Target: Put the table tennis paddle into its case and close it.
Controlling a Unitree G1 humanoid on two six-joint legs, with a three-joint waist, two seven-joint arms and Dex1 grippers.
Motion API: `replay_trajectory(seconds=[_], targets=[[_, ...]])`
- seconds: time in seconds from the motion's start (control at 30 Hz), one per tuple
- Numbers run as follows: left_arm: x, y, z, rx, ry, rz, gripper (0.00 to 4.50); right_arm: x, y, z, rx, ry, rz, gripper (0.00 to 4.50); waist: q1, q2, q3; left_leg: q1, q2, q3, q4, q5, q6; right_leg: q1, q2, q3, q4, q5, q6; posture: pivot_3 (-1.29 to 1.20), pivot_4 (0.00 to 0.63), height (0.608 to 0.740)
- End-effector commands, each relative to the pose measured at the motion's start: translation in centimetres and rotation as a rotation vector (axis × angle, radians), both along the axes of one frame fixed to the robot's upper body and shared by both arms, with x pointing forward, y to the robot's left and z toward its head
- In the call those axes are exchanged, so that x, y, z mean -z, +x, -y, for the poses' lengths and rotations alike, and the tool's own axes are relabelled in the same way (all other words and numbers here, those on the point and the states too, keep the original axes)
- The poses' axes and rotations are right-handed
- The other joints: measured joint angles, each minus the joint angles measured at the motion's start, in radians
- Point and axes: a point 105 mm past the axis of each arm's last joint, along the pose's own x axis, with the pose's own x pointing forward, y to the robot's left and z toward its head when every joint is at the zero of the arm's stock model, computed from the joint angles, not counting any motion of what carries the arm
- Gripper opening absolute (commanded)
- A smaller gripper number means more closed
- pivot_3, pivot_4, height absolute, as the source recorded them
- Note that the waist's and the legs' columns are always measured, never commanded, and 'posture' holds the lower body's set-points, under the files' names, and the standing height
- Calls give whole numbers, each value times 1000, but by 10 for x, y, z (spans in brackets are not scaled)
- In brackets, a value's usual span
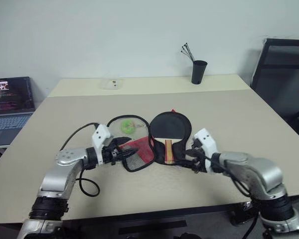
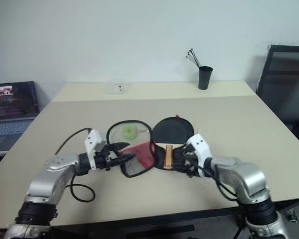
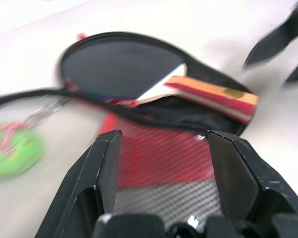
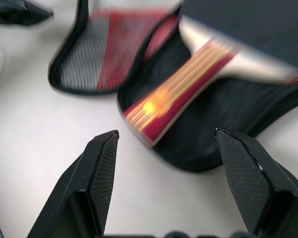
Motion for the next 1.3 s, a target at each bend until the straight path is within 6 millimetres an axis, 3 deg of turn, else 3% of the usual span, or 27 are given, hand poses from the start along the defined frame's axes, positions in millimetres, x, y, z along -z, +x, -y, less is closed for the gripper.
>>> replay_trajectory(seconds=[0.03,0.2,0.3,0.47,0.5,0.87,0.93,1.07,1.3], targets=[[-13,1,-39,-134,25,52,2978,-40,-11,4,-91,33,117,3357,0,0,0,0,0,0,0,0,0,0,0,0,0,0,0,0,150,740],[-4,8,-79,-276,77,37,2978,-51,-11,10,-126,-13,168,3357,2,0,0,0,0,0,-1,0,0,0,-1,-1,-1,0,-1,0,150,740],[-2,18,-89,-339,103,59,2113,-56,-3,10,-109,-20,208,3380,4,0,0,0,-1,0,0,0,0,0,-2,-1,-1,0,-1,0,150,740],[13,27,-80,-303,111,9,227,-58,4,7,-99,-14,233,3380,4,-1,0,-1,-1,1,0,0,0,0,-2,-1,-1,0,-1,0,150,740],[15,28,-77,-292,113,2,17,-57,4,7,-98,-16,235,3380,4,-1,0,-1,-1,1,0,0,0,0,-2,-1,-1,0,-1,0,150,740],[38,39,-65,-254,142,-59,17,-57,3,9,-84,-22,240,3380,3,-1,0,0,0,1,0,0,0,0,-2,-1,0,0,-1,0,150,740],[37,45,-57,-257,111,-44,17,-56,3,10,-78,-22,239,3380,4,-1,0,0,-1,1,0,0,0,0,-2,-1,0,0,-1,0,150,740],[21,59,-21,-186,8,4,17,-55,3,11,-76,-28,237,3380,15,-1,0,-1,-2,1,1,0,0,0,-2,-1,0,0,0,0,150,740],[-34,68,58,73,-44,149,17,-55,6,24,-41,-60,237,3380,27,-2,1,-2,-3,1,1,0,0,0,0,-1,0,0,0,0,150,740]])
